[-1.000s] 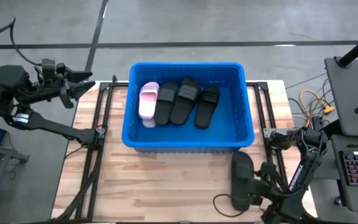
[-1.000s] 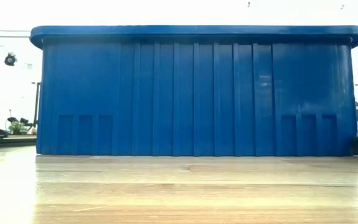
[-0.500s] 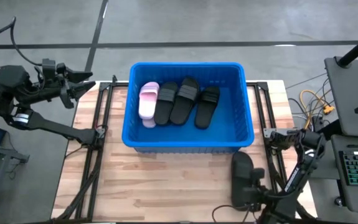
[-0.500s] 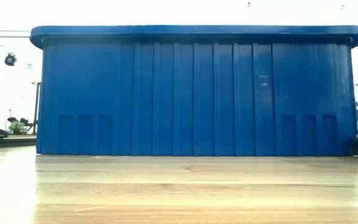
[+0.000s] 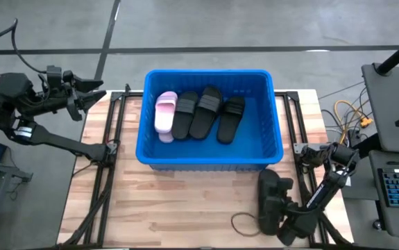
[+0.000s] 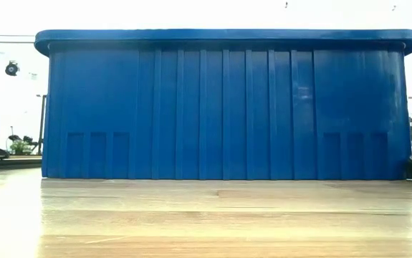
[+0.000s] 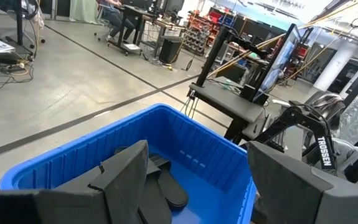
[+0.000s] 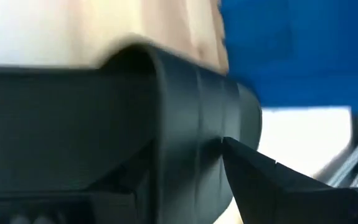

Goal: Pick and place slides into bin
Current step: Put the black slipper into the blue bin

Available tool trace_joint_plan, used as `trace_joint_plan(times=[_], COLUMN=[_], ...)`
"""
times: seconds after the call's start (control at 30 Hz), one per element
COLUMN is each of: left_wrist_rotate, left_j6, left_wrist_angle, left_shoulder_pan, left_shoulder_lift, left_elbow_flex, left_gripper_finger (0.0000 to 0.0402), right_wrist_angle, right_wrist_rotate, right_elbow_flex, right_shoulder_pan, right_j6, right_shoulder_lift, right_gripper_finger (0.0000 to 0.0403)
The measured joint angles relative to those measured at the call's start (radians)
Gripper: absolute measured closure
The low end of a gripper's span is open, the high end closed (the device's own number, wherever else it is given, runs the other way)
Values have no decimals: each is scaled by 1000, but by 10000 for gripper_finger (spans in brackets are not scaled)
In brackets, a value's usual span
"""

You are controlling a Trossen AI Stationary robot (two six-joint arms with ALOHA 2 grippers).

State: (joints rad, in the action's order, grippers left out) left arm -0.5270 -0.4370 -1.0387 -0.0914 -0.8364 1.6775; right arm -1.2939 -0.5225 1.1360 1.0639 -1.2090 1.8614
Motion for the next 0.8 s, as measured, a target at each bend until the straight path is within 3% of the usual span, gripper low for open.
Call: trace_joint_plan(times=[0.2, 0.4, 0.57, 0.8], left_wrist_rotate=[0, 0, -1, 0], left_j6=[7, 7, 5, 7], left_wrist_angle=[0, 0, 6, 18], left_shoulder_pan=[0, 0, 0, 0], left_shoulder_lift=[0, 8, 12, 12], left_elbow_flex=[0, 0, 0, 0], left_gripper_finger=[142, 142, 142, 142], right_wrist_angle=[-2, 11, 30, 57], right_wrist_rotate=[184, 183, 77, -323], right_elbow_flex=[-72, 27, 192, 440], right_shoulder_pan=[-52, -68, -121, -280], right_j6=[-172, -98, 23, 208], right_shoulder_lift=[-1, -39, -121, -281], right_gripper_finger=[275, 381, 391, 393])
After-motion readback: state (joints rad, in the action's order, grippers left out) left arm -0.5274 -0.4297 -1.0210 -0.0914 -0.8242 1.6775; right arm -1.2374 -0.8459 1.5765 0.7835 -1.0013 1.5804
